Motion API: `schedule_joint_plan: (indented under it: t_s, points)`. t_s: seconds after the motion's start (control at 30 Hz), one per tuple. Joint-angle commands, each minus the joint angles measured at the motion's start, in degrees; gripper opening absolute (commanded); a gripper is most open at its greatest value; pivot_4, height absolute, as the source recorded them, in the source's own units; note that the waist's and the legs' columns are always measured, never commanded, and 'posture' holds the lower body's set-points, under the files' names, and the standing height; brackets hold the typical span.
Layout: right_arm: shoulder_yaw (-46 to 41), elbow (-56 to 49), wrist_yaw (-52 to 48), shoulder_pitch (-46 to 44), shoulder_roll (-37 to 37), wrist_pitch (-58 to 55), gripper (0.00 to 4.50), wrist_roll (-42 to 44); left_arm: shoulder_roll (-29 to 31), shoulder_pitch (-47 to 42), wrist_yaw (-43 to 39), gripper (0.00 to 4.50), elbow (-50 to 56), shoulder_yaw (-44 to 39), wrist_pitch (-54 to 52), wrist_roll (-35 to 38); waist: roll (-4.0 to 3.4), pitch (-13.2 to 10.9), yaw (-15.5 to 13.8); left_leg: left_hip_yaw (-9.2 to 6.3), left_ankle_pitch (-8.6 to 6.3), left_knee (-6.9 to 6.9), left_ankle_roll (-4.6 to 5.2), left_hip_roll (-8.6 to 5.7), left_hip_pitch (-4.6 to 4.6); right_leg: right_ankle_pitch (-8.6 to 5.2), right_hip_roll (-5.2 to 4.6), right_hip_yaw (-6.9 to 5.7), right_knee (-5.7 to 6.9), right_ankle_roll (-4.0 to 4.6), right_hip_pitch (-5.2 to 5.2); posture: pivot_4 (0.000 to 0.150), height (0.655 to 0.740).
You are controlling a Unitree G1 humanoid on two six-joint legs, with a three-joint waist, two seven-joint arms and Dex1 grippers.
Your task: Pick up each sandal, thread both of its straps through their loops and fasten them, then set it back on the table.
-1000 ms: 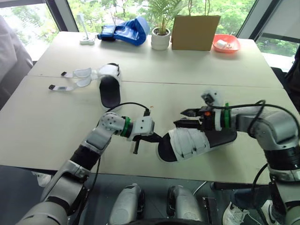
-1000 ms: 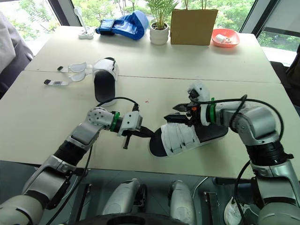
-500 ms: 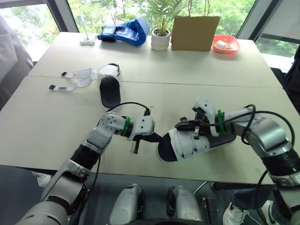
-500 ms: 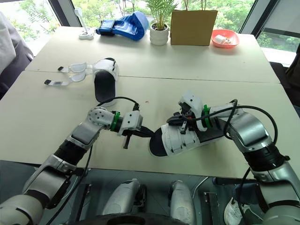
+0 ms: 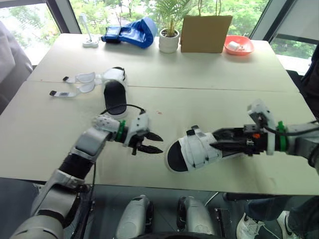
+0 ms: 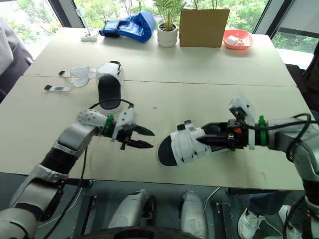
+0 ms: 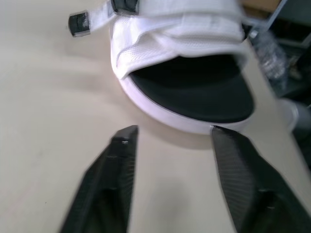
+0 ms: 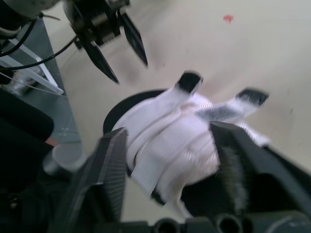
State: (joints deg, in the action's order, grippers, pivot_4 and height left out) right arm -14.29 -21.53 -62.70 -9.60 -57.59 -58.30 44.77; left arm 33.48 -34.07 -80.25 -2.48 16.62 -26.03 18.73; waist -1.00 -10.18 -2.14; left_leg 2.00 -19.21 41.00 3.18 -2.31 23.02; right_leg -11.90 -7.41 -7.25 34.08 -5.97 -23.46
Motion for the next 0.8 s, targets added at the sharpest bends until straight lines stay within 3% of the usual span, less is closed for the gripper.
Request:
schedule_joint_plan:
  t_s: [0.03,0.2,0.47,0.57,0.8]
  points:
    - [-3.9,1.5,-2.6,4.4,-1.9,2.3,4.50,-0.1,6.0,-2.0,-5.5,4.41,6.3,-5.4,-7.2,7.9,-0.03,0.0,0.0,0.00,0.00,0.01,0.00,0.00,0.07,0.00,0.00,0.00,0.00,0.00,-0.06,0.150,0.7214]
    - [1.3,5.6,-2.6,5.0,0.0,6.2,4.50,-3.3,7.1,-3.9,-4.5,4.46,8.5,-7.0,-11.0,11.2,-0.06,0.0,-0.1,0.00,0.01,0.08,0.01,-0.04,0.06,0.00,-0.01,-0.01,-0.01,-0.01,0.02,0.150,0.7214]
    - [10.3,7.3,-5.0,-1.9,5.9,-0.5,4.50,2.3,6.2,-4.2,-2.9,4.46,10.8,-6.6,-11.8,12.1,-0.12,-0.1,-0.1,0.00,0.08,0.03,-0.09,-0.02,0.06,0.00,0.09,-0.02,0.02,-0.02,-0.01,0.150,0.7214]
    - [13.1,8.0,-4.9,-3.3,7.6,0.2,3.66,1.4,5.9,-4.6,-2.7,4.50,10.9,-6.1,-11.4,11.9,-0.11,-0.1,-0.2,-0.01,0.08,0.07,-0.09,-0.03,0.06,0.00,0.10,-0.04,0.02,-0.02,0.02,0.150,0.7214]
    - [12.8,7.2,-2.7,-5.4,11.8,-1.4,0.02,3.8,5.5,-5.2,-1.5,4.50,10.4,-6.1,-10.9,11.3,-0.11,-0.2,0.0,-0.01,0.10,0.05,-0.12,-0.02,0.05,-0.01,0.18,-0.03,0.03,-0.03,0.01,0.150,0.7214]
